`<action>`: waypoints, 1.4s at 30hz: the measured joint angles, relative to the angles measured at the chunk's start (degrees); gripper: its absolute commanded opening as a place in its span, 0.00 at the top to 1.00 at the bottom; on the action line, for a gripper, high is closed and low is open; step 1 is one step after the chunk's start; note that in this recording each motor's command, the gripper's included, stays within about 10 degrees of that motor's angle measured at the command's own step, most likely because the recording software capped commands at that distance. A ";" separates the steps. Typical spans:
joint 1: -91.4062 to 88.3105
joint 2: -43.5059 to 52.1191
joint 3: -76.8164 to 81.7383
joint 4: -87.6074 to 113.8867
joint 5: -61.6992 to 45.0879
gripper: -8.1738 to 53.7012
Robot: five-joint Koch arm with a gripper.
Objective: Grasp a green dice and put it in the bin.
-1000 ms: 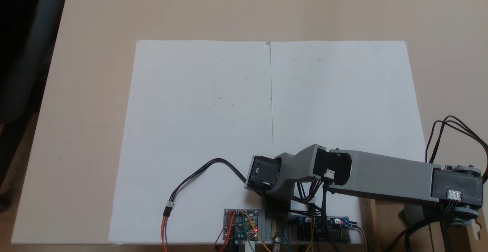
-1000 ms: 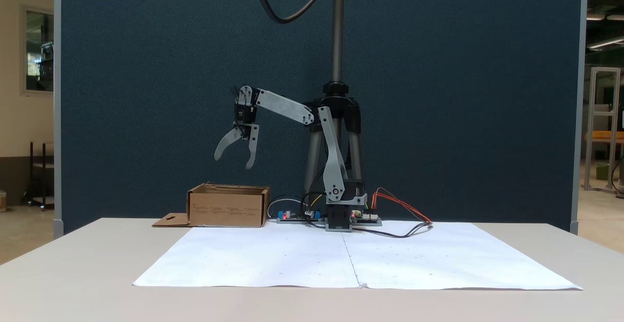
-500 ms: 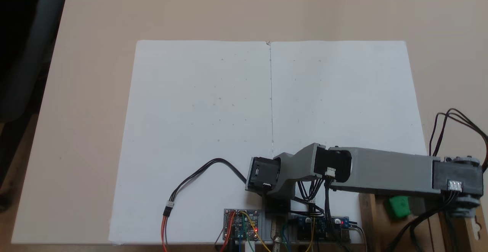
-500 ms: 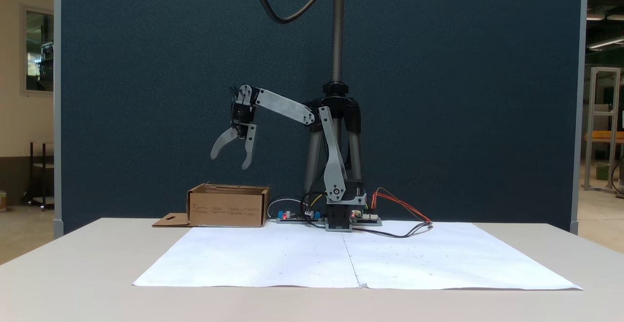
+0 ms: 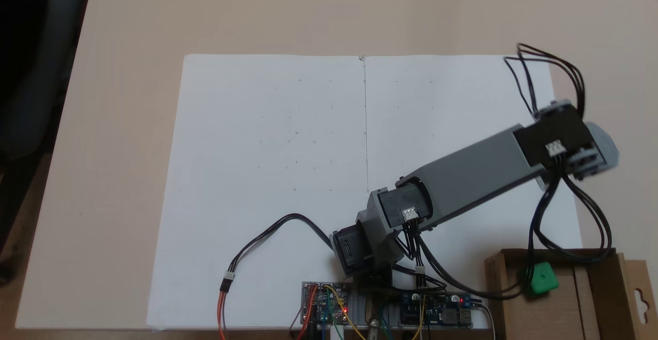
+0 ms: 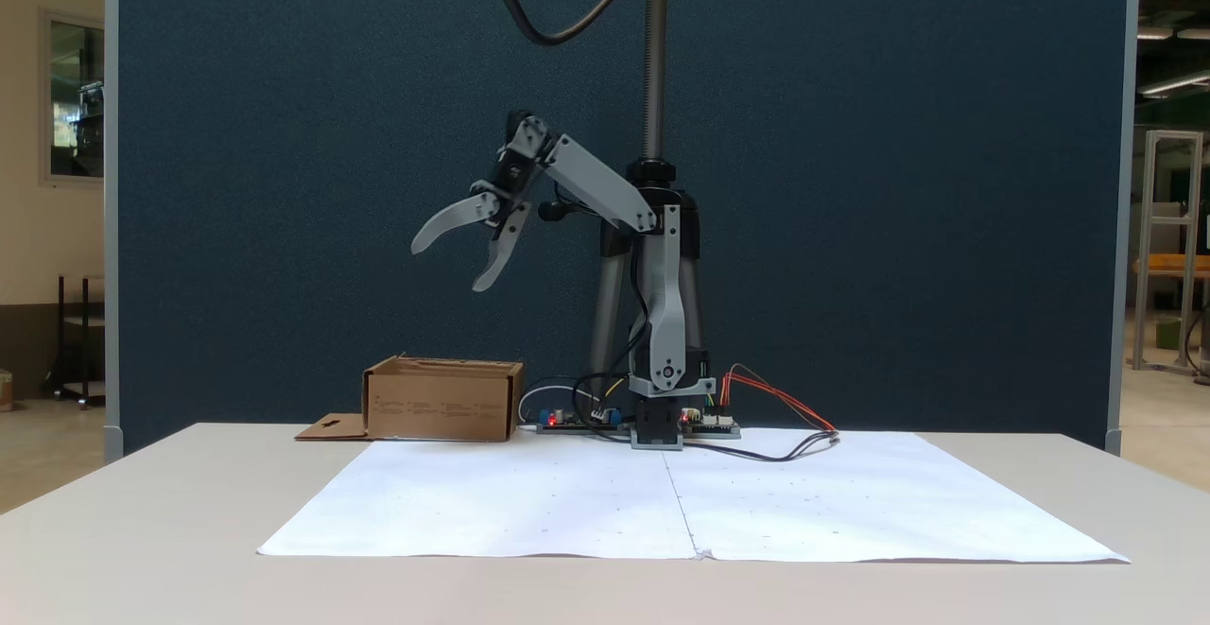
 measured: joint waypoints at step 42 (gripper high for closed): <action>-62.75 26.02 62.67 -41.13 2.02 0.17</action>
